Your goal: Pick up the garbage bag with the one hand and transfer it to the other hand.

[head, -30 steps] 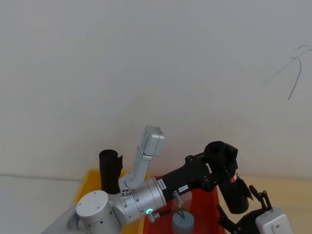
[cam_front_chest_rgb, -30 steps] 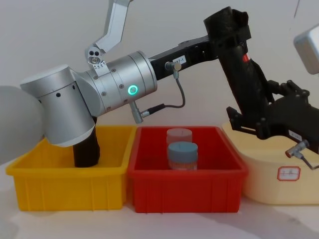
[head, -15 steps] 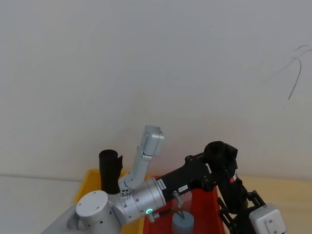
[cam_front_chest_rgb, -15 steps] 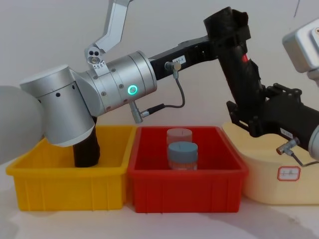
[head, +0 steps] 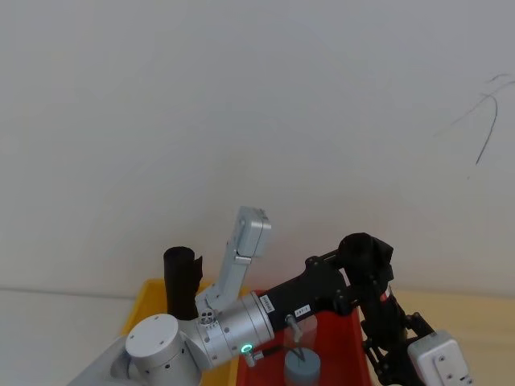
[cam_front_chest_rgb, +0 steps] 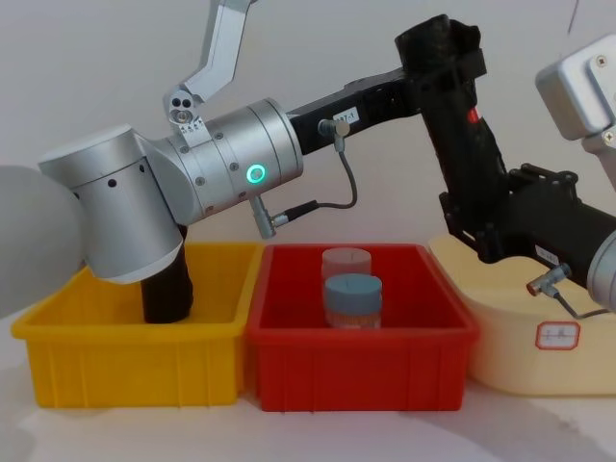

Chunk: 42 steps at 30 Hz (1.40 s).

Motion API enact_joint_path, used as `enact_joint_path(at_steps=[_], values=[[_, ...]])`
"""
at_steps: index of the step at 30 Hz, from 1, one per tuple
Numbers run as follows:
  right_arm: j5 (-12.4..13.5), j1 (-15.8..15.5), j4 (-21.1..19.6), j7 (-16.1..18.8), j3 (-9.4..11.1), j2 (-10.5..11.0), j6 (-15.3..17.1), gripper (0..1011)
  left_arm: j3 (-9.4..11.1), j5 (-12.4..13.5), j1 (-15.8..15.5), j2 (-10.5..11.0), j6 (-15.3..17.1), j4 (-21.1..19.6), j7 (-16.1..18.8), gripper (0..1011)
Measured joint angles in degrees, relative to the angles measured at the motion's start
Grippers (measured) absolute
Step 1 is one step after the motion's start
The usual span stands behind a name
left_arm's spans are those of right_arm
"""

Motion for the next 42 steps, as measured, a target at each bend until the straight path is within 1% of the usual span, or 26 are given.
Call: enact_joint_path(at_steps=[3,4,5,7,9,11,14,15,17,23,31,33,39,42], values=[[-0.2,0.2,0.3,0.0,0.1,-0.2,0.0,538,0.0,0.0,0.0,0.0,0.0,0.0,0.0,633],[-0.3,0.2,0.4,-0.1,0.2,-0.2,-0.1,538,0.0,0.0,0.0,0.0,0.0,0.0,0.0,686],[-0.3,0.2,0.4,-0.1,0.2,-0.2,-0.1,538,0.0,0.0,0.0,0.0,0.0,0.0,0.0,686],[-0.4,0.4,0.6,-0.1,0.3,-0.4,-0.2,538,0.0,0.0,0.0,0.0,0.0,0.0,0.0,775],[-0.5,0.4,0.6,-0.1,0.3,-0.4,-0.3,538,0.0,0.0,0.0,0.0,0.0,0.0,0.0,817],[-0.5,0.5,0.7,-0.2,0.4,-0.4,-0.3,538,0.0,0.0,0.0,0.0,0.0,0.0,0.0,887],[-0.6,0.6,0.9,-0.2,0.5,-0.6,-0.4,538,0.0,0.0,0.0,0.0,0.0,0.0,0.0,934],[-0.6,0.6,0.9,-0.3,0.6,-0.6,-0.4,538,0.0,0.0,0.0,0.0,0.0,0.0,0.0,980],[-0.6,0.7,0.9,-0.3,0.7,-0.7,-0.4,538,0.0,0.0,0.0,0.0,0.0,0.0,0.0,1001],[-0.4,0.9,1.0,-0.5,1.5,-1.1,-0.1,538,0.0,0.0,0.0,0.0,0.0,0.0,0.0,1001],[0.1,1.4,1.3,-1.6,2.9,-1.8,1.4,538,0.0,0.0,0.0,0.0,0.0,0.0,0.0,1001],[0.1,2.0,1.8,-2.3,3.7,-2.2,2.3,538,0.0,0.0,0.0,0.0,0.0,0.0,0.0,1001],[0.1,3.0,2.9,-4.0,5.1,-2.9,4.4,538,0.0,0.0,0.0,0.0,0.0,0.0,0.0,1002],[-0.2,4.0,4.1,-5.4,6.1,-3.6,6.0,538,0.0,0.0,0.0,0.0,0.0,0.0,0.0,1001]])
